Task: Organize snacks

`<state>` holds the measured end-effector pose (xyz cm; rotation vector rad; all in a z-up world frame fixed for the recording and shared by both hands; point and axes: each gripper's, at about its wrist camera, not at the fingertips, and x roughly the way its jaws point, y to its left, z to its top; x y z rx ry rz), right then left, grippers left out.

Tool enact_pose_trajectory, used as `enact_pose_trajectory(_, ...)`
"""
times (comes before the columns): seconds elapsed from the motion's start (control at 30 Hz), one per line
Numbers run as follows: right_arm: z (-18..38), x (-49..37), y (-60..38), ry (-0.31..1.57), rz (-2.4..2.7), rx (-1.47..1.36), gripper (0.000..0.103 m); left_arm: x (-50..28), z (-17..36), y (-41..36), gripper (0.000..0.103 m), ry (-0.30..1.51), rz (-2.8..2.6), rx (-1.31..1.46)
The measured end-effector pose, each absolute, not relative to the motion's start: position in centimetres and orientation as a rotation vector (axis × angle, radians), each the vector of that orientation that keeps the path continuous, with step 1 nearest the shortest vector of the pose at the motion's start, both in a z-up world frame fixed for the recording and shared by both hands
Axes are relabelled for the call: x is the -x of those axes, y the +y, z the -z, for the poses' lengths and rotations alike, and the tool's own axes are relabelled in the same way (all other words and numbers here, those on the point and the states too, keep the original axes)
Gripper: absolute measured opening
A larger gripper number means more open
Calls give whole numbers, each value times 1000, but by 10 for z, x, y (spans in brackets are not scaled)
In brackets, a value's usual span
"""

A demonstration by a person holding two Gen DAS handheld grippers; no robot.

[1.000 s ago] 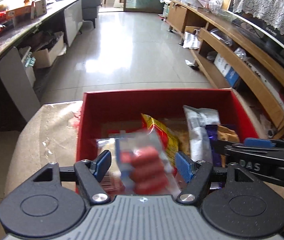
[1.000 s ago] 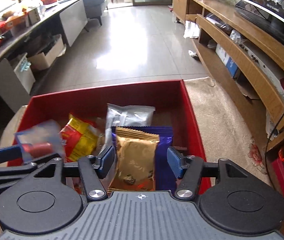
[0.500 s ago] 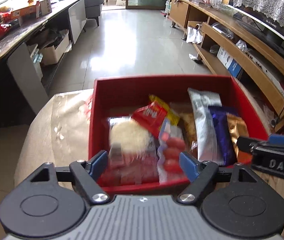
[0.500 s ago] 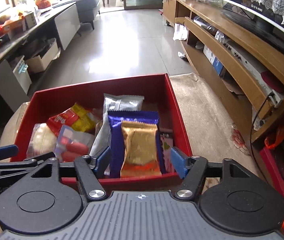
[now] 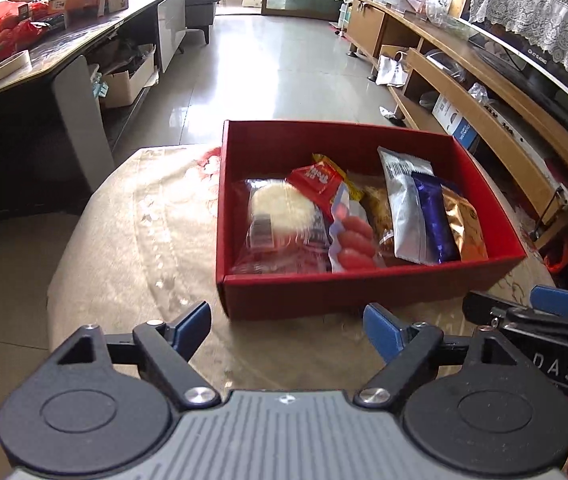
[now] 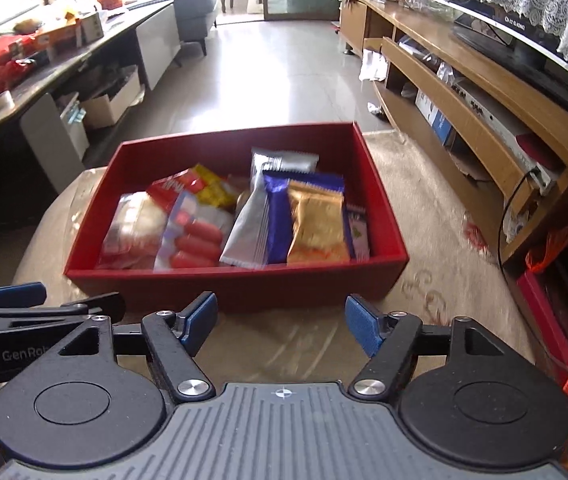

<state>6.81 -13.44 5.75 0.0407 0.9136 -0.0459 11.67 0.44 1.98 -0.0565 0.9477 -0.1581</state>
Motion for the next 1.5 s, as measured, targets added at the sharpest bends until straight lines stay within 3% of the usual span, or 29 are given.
enact_pose_trajectory(1.5, -50, 22, -136, 928, 42, -85, 78, -23, -20, 1, 80, 926, 164, 10)
